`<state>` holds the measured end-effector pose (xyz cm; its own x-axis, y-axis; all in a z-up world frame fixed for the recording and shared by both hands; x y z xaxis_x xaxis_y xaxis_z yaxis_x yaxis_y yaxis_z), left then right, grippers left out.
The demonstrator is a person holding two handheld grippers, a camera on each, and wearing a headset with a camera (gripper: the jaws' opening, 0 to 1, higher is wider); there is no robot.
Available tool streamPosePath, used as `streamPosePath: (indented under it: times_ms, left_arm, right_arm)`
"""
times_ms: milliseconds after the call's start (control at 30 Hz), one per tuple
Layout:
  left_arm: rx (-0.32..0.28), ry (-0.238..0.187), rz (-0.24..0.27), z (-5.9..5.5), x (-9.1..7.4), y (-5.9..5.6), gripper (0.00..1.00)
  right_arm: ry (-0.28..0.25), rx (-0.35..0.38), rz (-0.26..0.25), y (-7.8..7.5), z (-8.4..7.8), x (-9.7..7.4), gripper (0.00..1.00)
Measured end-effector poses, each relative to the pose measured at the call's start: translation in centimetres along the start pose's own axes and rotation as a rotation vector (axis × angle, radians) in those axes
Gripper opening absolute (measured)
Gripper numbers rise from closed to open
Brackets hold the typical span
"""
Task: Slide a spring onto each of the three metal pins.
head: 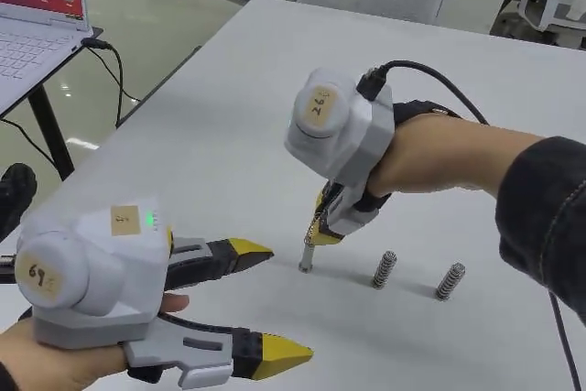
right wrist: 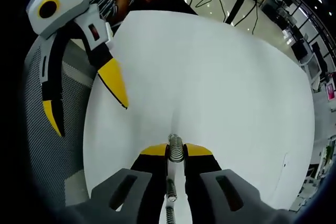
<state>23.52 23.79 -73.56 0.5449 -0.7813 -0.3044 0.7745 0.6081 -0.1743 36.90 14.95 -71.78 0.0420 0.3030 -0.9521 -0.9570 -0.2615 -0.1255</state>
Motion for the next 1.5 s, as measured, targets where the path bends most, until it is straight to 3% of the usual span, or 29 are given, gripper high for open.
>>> streamPosePath:
  times_ms: [167, 300, 600, 1033, 1333, 1500]
  left_arm:
    - [-0.002, 0.002, -0.002, -0.1, 0.0, 0.0, 0.57]
    - [-0.002, 0.005, -0.004, -0.1, 0.1, 0.0, 0.56]
    - [-0.005, 0.003, -0.005, -0.2, 0.1, 0.0, 0.56]
    - [-0.009, 0.006, -0.006, -0.3, 0.1, 0.0, 0.55]
    - [-0.009, 0.013, -0.008, -0.3, 0.2, -0.1, 0.55]
    - [-0.008, 0.018, -0.009, -0.3, 0.2, -0.1, 0.55]
  right_arm:
    - [-0.004, 0.019, 0.020, -0.4, 0.2, 0.6, 0.08]
    - [0.049, 0.001, 0.034, -0.3, -0.2, 1.8, 0.08]
    - [0.076, -0.011, 0.056, 0.2, -0.2, 3.0, 0.08]
    - [0.081, 0.005, 0.068, 0.5, -0.9, 4.5, 0.08]
    - [0.068, 0.009, 0.063, 0.6, -1.1, 4.6, 0.09]
    - [0.066, 0.010, 0.055, 0.7, -1.4, 4.6, 0.16]
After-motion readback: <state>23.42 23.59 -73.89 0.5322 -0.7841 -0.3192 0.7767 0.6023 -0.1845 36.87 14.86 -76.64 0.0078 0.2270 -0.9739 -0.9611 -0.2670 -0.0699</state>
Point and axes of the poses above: the centre of the closed fingertips' face, and the gripper's own axes: x roughly forward along the fingers, y roughly to its left, z roughly out of its top, the point moved 9 cm from there along -x, roughly backward along the fingers, and after that the axes turned 6 degrees about -x, right-handed, at the moved point
